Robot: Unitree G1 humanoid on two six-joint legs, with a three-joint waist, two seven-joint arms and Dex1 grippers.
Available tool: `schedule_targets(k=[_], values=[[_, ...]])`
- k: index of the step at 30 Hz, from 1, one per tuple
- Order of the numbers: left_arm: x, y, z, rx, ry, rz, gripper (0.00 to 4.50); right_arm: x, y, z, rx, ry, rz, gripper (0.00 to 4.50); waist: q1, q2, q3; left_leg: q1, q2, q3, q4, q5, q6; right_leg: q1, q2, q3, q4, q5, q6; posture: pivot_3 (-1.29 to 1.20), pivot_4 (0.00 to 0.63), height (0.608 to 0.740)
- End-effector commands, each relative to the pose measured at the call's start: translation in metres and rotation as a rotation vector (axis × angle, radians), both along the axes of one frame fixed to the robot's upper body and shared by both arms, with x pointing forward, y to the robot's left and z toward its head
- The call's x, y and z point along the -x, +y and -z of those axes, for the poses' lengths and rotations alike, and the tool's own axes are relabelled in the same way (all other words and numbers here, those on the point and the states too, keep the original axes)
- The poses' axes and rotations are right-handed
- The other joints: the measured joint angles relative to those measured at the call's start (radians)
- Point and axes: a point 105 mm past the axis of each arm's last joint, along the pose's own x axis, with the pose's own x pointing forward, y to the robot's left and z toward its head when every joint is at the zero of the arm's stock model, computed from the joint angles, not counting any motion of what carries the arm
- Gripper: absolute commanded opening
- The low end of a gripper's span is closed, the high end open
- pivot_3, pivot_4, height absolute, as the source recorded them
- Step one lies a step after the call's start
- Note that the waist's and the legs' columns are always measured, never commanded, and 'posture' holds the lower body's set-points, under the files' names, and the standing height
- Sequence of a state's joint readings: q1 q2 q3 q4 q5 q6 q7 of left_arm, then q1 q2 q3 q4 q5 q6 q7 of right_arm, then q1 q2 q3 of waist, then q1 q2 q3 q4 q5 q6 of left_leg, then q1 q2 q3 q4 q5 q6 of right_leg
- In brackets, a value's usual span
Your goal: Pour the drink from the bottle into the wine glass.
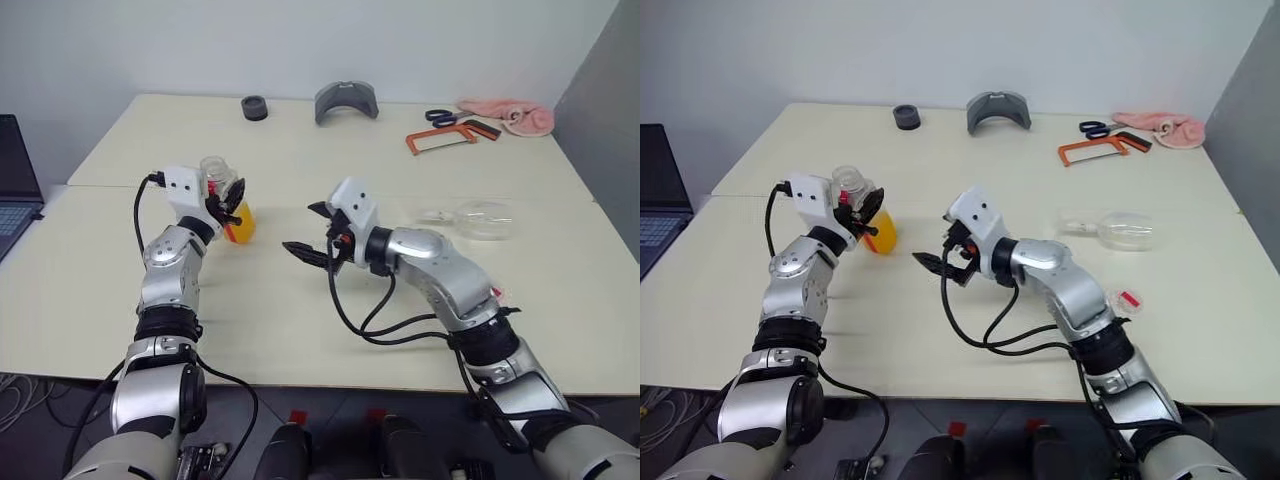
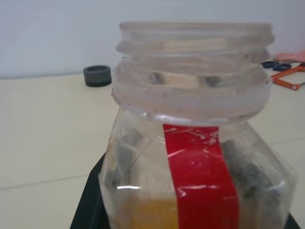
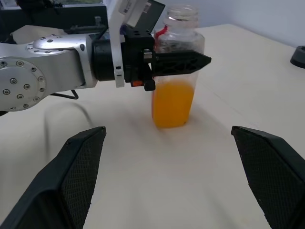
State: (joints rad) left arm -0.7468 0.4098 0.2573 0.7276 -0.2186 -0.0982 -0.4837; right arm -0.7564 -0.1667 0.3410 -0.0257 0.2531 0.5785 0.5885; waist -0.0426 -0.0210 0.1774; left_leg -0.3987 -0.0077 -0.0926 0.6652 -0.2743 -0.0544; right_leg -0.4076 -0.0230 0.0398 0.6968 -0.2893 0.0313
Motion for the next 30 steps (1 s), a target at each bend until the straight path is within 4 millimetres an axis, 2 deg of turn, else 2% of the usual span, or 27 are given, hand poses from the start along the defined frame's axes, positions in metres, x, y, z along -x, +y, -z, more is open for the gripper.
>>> schedule_targets(k=[1,9,18,30], values=[[-0.001,0.015,-0.018,-0.002,-0.07,-0.071,1.59,0.001,0.009,-0.012,-0.008,-0.052,-0.025,4.5,0.0,0.0,0.0,0.0,0.0,0.0,0.0,0.0,0.0,0.0,0.0,0.0,0.0,0.0,0.0,0.0,0.15,0.74],[-0.006,0.022,-0.007,-0.017,-0.052,-0.171,1.59,-0.001,0.014,-0.012,-0.006,-0.046,-0.021,4.5,-0.013,0.0,0.0,0.001,0.0,0.0,0.0,0.0,0.0,0.0,0.0,0.0,0.001,0.0,0.0,0.0,0.15,0.74],[-0.003,0.015,-0.005,0.008,-0.07,-0.14,4.49,0.0,0.011,-0.01,-0.008,-0.038,-0.013,4.5,-0.015,0.0,0.0,0.0,0.0,0.0,0.0,0.0,0.0,-0.001,0.0,0.0,0.001,0.0,0.0,0.0,0.15,0.74],[0.012,0.017,0.022,-0.071,-0.037,-0.199,4.49,0.006,-0.009,0.009,0.004,0.011,0.04,4.5,-0.014,0.0,-0.001,0.0,0.001,0.0,-0.001,0.0,0.0,-0.001,0.0,0.0,0.001,0.0,0.0,0.0,0.15,0.74]])
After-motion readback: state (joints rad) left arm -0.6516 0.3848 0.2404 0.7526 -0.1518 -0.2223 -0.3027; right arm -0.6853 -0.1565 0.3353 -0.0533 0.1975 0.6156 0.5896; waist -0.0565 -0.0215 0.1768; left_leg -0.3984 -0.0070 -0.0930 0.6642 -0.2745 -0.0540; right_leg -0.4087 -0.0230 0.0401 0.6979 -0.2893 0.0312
